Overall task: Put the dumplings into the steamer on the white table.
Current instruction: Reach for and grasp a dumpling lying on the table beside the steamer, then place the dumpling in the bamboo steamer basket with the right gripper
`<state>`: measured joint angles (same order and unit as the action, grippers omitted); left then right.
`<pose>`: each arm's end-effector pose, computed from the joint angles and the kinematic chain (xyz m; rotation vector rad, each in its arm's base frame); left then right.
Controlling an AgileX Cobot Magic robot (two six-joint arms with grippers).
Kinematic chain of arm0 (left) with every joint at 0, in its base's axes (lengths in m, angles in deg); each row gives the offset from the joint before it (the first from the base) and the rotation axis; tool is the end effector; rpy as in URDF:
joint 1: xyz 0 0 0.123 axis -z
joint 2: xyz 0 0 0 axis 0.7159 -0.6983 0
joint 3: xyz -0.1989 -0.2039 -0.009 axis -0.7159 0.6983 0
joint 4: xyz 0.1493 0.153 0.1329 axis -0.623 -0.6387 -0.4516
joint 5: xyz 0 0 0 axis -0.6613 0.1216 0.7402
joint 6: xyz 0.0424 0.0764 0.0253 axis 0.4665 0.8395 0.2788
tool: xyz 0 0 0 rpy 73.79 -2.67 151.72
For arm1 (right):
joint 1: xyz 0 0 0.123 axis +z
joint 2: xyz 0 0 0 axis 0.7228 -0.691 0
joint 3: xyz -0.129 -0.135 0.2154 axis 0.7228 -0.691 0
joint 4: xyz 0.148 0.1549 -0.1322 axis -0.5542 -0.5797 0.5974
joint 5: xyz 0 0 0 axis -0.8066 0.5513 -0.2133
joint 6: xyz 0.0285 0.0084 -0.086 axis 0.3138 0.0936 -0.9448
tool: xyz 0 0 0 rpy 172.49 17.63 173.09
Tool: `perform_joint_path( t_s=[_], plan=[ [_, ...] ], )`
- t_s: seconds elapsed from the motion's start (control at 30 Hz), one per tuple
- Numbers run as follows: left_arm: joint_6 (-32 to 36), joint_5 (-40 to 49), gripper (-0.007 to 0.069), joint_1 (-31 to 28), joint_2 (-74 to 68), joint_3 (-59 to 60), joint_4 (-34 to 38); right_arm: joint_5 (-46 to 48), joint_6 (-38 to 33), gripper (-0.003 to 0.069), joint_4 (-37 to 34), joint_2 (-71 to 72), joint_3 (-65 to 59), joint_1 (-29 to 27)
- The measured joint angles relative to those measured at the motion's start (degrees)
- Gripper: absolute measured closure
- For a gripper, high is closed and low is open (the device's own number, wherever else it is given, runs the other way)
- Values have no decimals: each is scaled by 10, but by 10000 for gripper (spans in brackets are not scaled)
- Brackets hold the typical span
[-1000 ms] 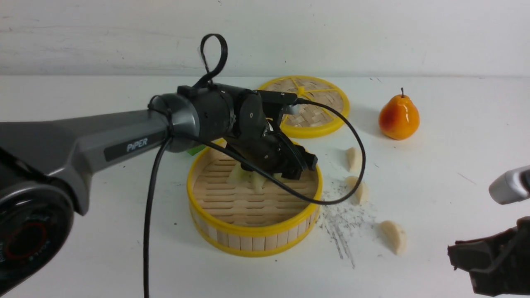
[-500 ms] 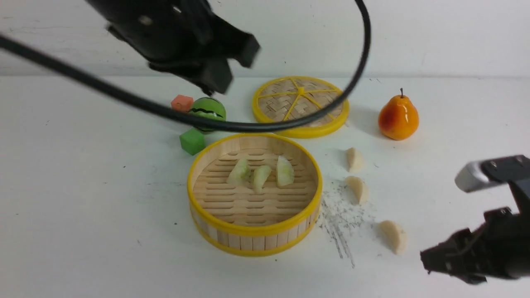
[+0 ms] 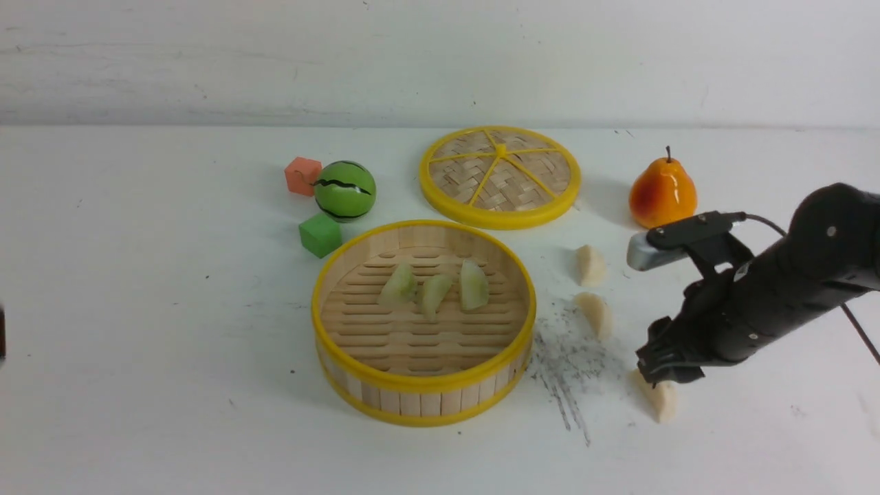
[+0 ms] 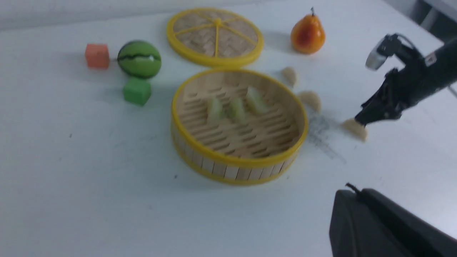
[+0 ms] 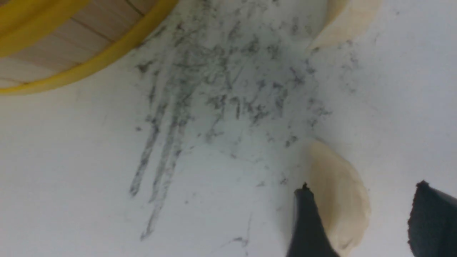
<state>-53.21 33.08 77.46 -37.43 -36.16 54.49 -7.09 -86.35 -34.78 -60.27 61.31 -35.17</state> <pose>0.0582 -0.0338 0.3783 0.3734 2.0037 -0.4391 0.3398 0.0824 0.1825 -0.4640 2.6565 0.2524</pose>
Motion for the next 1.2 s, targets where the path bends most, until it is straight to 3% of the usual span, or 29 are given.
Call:
perform_joint_path(
  t_s=[0.27,0.53,0.7,0.87,1.03,1.2],
  plan=[
    [-6,4,638,0,91,126,-51,-4,30,424,21,-40,8,23],
    [-10,14,638,0,118,205,-94,111,34,428,8,-2,72,42],
    [-10,-36,638,0,118,216,-83,137,44,428,-48,27,166,98],
    [-10,-65,638,0,118,224,-82,31,46,428,-111,-45,240,222],
    [-10,-67,638,0,118,229,-81,-51,50,428,-113,-142,268,261],
    [-10,-63,638,0,118,229,-80,-73,61,419,-118,-200,281,262]
  ],
)
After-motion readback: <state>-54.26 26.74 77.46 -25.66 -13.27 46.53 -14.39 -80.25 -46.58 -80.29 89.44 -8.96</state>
